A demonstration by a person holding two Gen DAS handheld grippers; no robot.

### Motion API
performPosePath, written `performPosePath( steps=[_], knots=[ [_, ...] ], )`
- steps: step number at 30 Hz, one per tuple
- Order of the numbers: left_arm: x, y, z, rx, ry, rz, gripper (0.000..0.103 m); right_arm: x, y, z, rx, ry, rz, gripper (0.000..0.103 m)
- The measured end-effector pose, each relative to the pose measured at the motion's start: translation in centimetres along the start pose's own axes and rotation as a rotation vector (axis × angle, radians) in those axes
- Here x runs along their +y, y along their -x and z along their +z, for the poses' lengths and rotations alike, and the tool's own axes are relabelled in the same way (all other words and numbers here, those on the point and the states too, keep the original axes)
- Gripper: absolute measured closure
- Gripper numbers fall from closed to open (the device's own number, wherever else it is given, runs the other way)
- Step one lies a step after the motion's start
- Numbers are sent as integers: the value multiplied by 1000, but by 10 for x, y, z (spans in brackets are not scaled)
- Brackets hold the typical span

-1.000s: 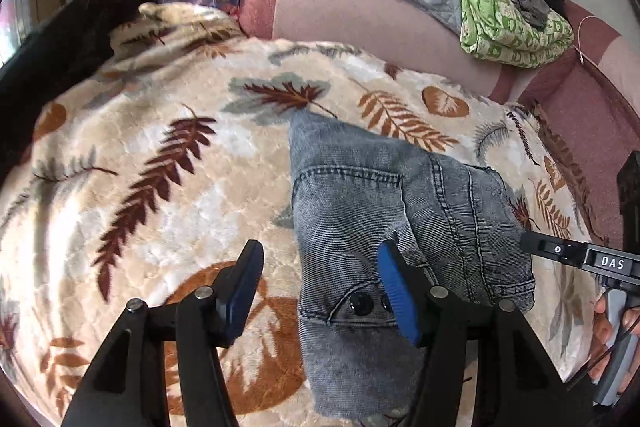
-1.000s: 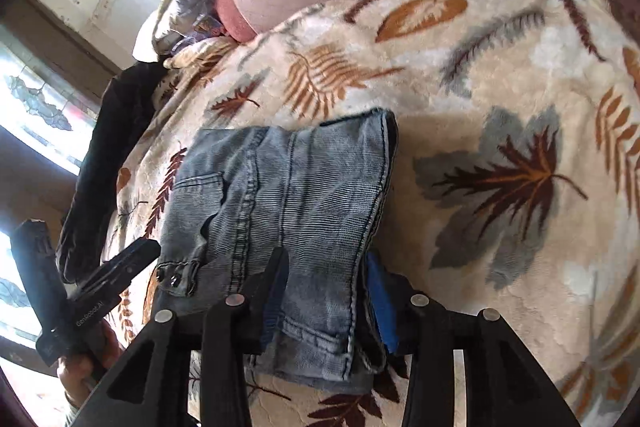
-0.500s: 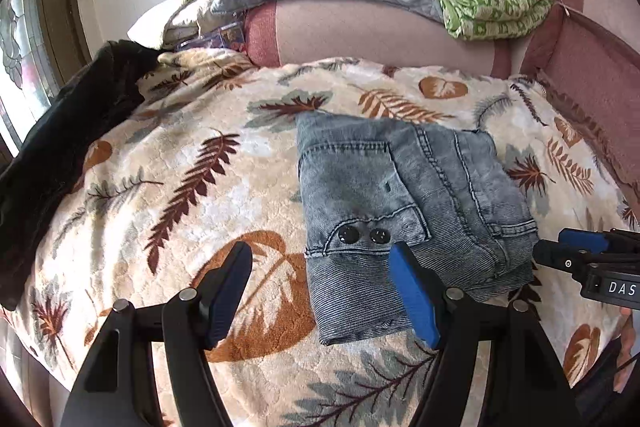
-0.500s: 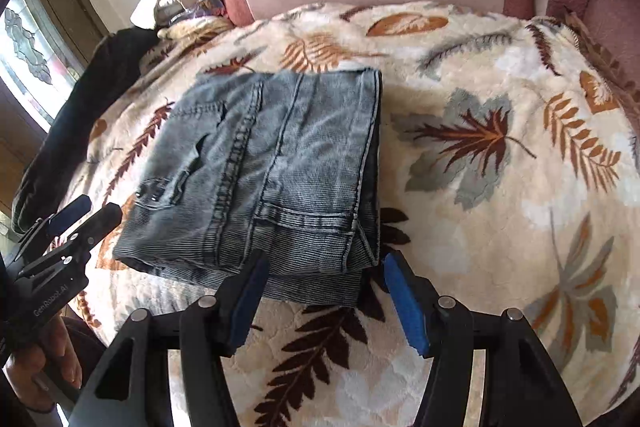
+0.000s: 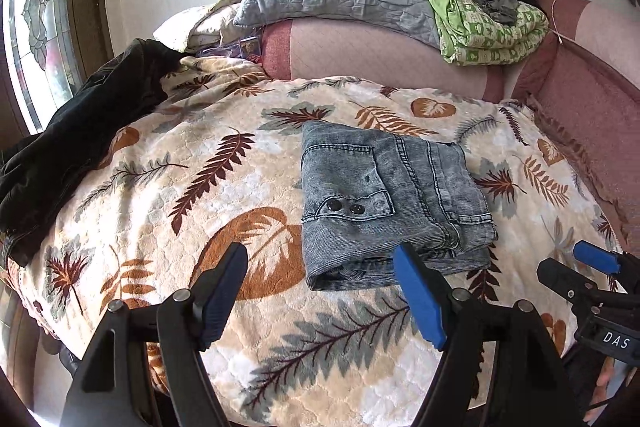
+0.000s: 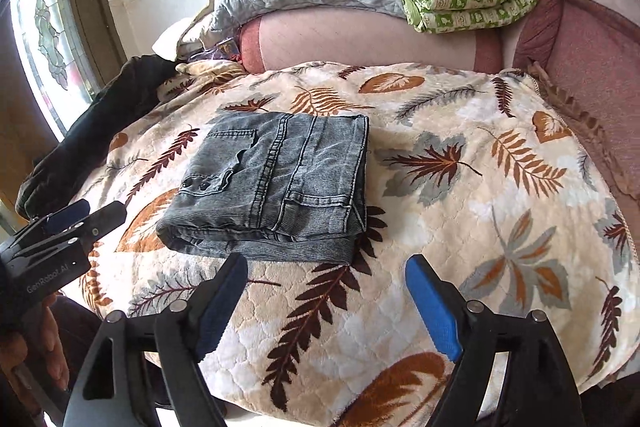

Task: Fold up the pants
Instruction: 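Open the left tool and withdraw both tools from the folded jeans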

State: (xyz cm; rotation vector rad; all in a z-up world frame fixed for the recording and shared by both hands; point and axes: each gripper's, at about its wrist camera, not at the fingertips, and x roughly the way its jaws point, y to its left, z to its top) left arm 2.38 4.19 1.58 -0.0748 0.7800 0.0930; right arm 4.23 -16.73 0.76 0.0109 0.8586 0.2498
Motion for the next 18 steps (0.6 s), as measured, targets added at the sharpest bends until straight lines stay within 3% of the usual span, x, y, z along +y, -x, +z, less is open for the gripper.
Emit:
performPosePath(
  steps=[3,5,7,14,18],
  knots=[
    [-1,11,-2,-4,7,-6,25,7,10,-3,-29,39,-32,12],
    [-3,21,-1,-25,-2,-12,18,11,13,-7,-35,73,-53,2],
    [-7,28,0,-34,-11,-25,11,13,16,-11,-45,92,-61,2],
    [-14,29,6,-10,18,-119,3,5,17,-16,-27,112,-81,2],
    [-16,27,8,0,29,-131,3,1,18,-17,-24,109,-85,2]
  ],
)
